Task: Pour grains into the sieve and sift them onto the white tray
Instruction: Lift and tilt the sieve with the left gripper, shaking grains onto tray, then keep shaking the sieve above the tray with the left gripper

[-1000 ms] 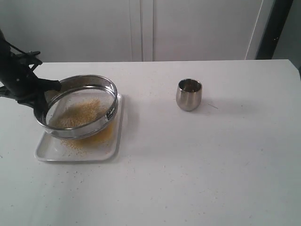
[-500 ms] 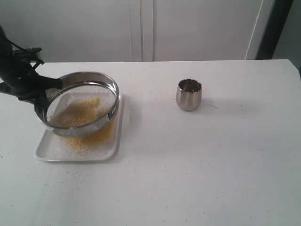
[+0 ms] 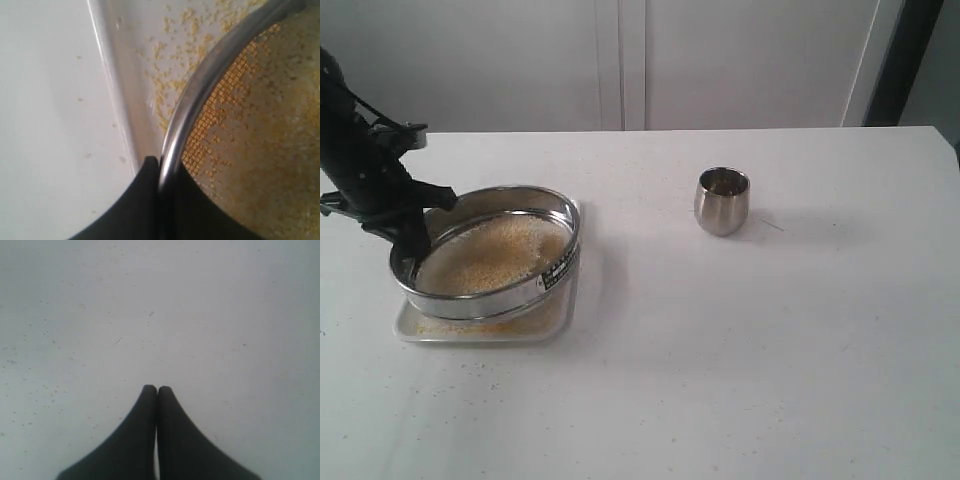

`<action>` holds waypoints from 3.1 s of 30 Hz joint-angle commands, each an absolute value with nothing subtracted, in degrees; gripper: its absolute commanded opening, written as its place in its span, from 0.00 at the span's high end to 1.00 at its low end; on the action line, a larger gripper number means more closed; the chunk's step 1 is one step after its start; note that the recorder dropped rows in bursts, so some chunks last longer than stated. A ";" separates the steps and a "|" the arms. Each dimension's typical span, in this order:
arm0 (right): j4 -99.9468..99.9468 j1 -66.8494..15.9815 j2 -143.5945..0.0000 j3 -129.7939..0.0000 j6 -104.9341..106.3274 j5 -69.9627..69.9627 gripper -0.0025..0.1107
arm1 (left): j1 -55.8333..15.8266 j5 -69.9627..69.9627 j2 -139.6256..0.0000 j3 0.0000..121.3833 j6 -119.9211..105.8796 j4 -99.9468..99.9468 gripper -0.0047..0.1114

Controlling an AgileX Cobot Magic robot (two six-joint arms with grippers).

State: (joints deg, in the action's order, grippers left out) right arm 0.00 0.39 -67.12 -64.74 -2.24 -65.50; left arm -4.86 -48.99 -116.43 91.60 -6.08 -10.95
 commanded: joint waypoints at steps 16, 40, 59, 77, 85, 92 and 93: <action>-0.49 0.67 -66.76 -64.54 -2.23 -64.99 0.98 | -4.75 -59.95 -125.99 112.47 0.40 -9.70 0.96; -0.49 0.67 -66.76 -64.54 -2.23 -64.99 0.98 | -8.13 -47.96 -121.53 110.22 4.24 1.16 0.96; -0.49 0.67 -66.76 -64.54 -2.23 -64.99 0.98 | -7.66 -56.68 -117.43 102.72 -7.85 -8.34 0.96; -0.49 0.67 -66.76 -64.54 -2.23 -64.99 0.98 | -5.32 -42.34 -119.43 100.12 -3.84 -7.46 0.96; -0.49 0.67 -66.76 -64.54 -2.23 -64.97 0.98 | -5.32 -50.52 -116.29 109.34 -1.39 -6.00 0.96; -0.49 0.67 -66.76 -64.54 -2.23 -64.97 0.98 | -5.32 -53.64 -121.77 107.15 -0.79 -7.47 0.96; -0.49 0.67 -66.76 -64.54 -2.23 -64.97 0.98 | -5.32 -53.96 -121.53 108.04 -0.79 -8.85 0.96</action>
State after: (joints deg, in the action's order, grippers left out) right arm 0.00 0.39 -67.12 -64.74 -2.24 -65.50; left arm -5.42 -51.70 -121.24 107.32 -1.64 -5.03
